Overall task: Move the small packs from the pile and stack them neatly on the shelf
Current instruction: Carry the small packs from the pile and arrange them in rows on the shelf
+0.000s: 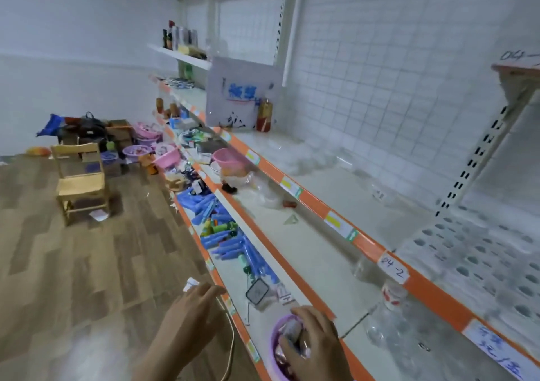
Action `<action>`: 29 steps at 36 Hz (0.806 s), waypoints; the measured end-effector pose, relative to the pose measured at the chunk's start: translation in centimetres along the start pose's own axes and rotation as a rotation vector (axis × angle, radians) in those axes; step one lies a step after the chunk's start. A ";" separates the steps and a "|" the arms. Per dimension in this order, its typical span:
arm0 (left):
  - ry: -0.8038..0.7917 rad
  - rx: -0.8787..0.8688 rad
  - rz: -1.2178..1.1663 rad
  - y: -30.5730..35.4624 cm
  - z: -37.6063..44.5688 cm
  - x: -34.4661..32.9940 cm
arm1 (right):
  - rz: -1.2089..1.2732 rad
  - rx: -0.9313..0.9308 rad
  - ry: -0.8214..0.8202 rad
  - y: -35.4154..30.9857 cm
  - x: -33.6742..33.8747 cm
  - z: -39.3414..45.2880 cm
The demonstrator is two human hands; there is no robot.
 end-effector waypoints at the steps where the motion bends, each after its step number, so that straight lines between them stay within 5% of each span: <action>1: -0.008 -0.033 0.001 -0.5 0.9 -0.5 | -0.004 -0.014 -0.009 -0.1 -0.6 0.6; 18: -0.253 -0.195 0.037 -7.5 20.3 -9.0 | 0.120 -0.008 -0.025 2.2 -9.4 21.2; 29: -0.052 -0.305 0.046 -7.6 43.6 -5.6 | -0.042 0.100 0.027 2.1 -12.0 43.3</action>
Point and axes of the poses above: each hand's wrist, its own z-axis towards the middle knuckle, its own x-axis out of the back of the hand, y = z × x, the point moved 5 cm from there along z, towards the middle knuckle, and after that the axes turned 10 degrees about y, right-handed, at the moved point
